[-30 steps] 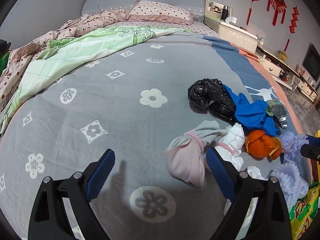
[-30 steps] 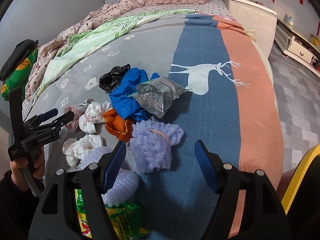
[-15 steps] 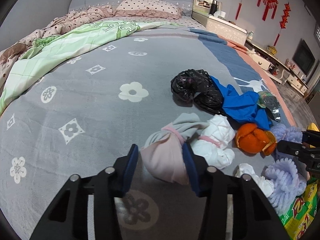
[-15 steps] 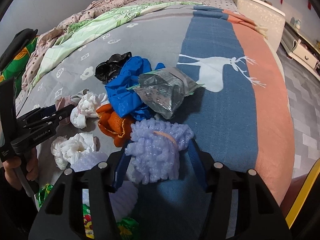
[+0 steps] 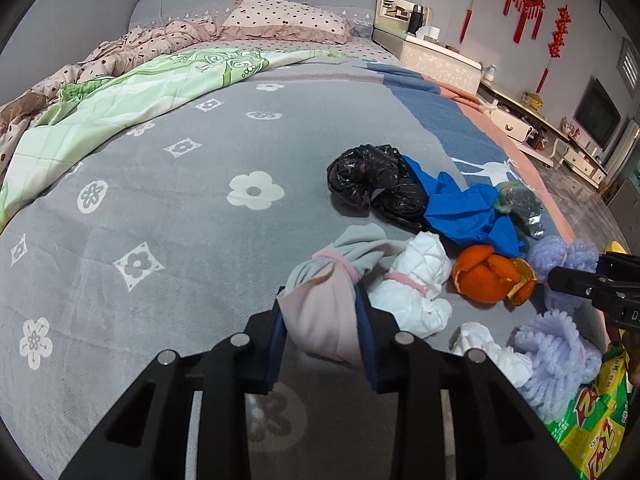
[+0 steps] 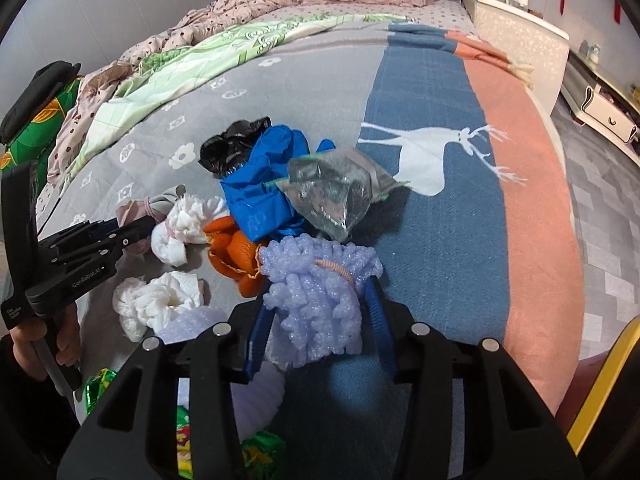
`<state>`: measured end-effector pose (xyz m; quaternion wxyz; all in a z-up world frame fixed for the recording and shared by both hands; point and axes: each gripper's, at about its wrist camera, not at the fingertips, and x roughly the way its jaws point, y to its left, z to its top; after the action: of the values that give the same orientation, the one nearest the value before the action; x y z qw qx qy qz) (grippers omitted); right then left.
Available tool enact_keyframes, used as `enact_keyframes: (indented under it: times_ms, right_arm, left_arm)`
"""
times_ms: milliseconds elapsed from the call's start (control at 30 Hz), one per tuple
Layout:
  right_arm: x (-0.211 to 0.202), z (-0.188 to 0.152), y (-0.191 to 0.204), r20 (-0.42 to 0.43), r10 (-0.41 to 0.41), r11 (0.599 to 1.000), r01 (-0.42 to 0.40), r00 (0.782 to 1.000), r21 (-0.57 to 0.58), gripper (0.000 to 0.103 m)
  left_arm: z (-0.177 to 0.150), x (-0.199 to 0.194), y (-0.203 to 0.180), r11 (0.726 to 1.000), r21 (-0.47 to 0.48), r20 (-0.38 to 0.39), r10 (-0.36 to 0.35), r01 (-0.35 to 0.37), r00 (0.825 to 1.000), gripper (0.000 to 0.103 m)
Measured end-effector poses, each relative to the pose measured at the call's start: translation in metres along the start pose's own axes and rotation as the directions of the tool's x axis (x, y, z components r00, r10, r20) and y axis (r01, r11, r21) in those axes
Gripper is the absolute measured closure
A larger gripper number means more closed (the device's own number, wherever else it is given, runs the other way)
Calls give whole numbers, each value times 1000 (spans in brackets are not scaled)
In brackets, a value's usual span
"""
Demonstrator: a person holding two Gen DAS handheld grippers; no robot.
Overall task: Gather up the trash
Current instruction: 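Grasp the pink cloth bundle with the left tool while the right tool grasps the lavender scrubber, then carry the pink bundle and lavender scrubber over the bin with both tools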
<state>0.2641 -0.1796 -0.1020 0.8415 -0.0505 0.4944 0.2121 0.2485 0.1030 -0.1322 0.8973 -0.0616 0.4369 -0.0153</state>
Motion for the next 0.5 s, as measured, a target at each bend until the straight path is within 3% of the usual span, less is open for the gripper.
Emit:
enact_keyframes:
  times_ms: [500]
  right_arm:
    - [-49, -13, 2, 62, 1, 1000, -2, 998, 11, 60]
  left_arm:
    - [-10, -42, 4, 999, -37, 64, 1, 1, 998, 73]
